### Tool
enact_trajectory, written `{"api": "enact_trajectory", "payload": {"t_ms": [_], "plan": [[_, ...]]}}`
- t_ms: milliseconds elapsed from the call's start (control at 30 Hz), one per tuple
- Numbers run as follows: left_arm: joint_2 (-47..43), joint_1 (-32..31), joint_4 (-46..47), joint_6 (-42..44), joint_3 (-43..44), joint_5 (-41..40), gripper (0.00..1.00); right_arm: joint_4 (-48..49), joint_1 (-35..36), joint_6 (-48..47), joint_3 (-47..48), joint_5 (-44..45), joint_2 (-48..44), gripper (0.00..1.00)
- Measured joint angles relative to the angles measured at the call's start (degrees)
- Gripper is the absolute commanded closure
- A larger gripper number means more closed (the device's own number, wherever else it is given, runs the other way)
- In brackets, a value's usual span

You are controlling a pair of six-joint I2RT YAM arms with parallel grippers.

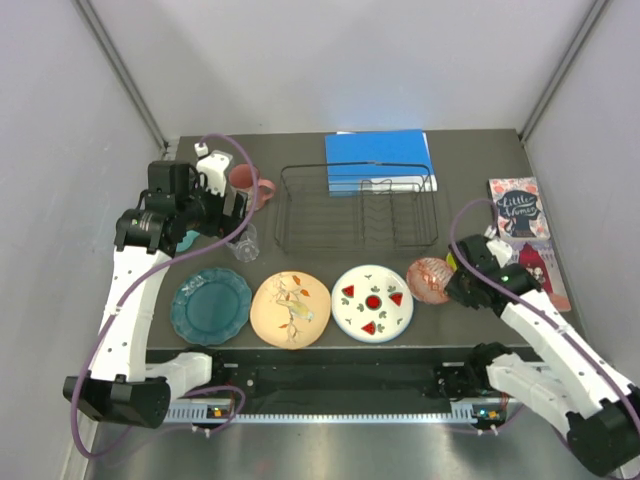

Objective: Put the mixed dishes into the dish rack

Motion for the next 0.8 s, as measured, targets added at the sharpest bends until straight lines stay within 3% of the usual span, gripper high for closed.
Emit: {"api": "enact_trajectory", "payload": {"t_ms": [233,367,533,800], "plan": [[0.1,0.0,1.4,-1.2,-2.3,0.4,0.01,-6.9,18.5,-3.5,20.2,13.2,5.4,1.0],[1.3,0.0,1.4,-1.7,-3.6,0.4,0.01,-9.6,24.0,-5.4,36.6,25.7,18.2,1.0],[2.4,0.0,2.6,-2.1,-4.4,0.3,0.01,-9.2,22.2,-10.2,47.4,40.3,31.8,1.0],[0.7,0.0,4.7,-2.5,-7.9,1.6,0.01,1.9,14.1,-24.5,47.5,56.4,41.2,1.0]]}}
